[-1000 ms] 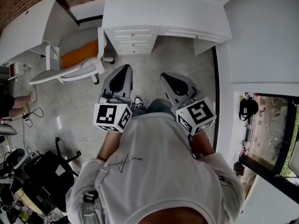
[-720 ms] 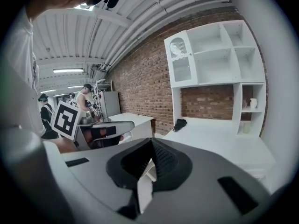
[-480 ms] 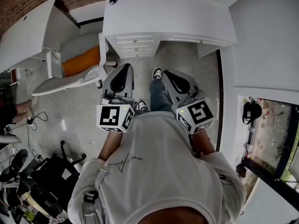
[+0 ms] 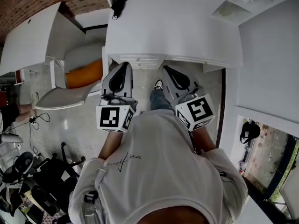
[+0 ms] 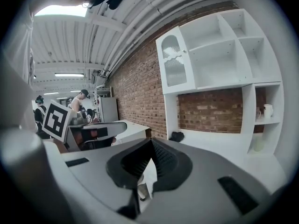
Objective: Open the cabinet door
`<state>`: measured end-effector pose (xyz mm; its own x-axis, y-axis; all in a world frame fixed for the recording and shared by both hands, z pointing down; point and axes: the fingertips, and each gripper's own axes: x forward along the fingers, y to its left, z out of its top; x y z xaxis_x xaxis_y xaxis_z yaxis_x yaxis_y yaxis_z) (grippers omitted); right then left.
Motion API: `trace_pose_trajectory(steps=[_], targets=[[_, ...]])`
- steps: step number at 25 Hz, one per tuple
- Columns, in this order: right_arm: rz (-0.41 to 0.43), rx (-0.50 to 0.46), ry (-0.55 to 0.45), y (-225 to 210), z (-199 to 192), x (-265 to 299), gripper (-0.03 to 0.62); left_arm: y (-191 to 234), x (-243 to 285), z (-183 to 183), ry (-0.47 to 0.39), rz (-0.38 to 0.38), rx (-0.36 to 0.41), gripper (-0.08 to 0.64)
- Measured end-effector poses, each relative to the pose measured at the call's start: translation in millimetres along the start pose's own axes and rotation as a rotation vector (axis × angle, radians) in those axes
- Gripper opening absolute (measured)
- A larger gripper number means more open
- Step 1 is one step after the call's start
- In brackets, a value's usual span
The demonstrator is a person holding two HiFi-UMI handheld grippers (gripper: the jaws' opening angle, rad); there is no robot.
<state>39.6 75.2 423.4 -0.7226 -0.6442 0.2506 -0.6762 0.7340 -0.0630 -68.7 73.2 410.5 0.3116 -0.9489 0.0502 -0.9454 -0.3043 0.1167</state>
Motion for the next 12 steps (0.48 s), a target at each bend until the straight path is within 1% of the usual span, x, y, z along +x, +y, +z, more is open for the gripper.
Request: trace_pose_trajectory(steps=[3, 5, 7, 10, 12], targets=[[0.044, -0.007, 0.009, -33.8, 9.1, 21.4, 0.023, 1.7, 40.9, 8.9, -0.008, 0.025, -0.006, 0.016], [0.065, -0.005, 0.013, -55.7, 16.0, 34.4, 0.023, 4.2, 65.5, 15.7, -0.027, 0.049, -0.025, 0.015], [0.082, -0.002, 0.014, -73.7, 21.1, 45.8, 0.023, 6.6, 87.1, 17.4, -0.024, 0.068, -0.029, 0.015], [0.107, 0.0, 0.013, -93.8, 25.7, 61.2, 0.023, 9.2, 112.4, 19.1, -0.021, 0.081, -0.025, 0.015], [0.122, 0.014, 0.007, -100.7, 28.4, 69.7, 0.023, 12.9, 120.4, 20.8, -0.03, 0.091, -0.05, 0.015]])
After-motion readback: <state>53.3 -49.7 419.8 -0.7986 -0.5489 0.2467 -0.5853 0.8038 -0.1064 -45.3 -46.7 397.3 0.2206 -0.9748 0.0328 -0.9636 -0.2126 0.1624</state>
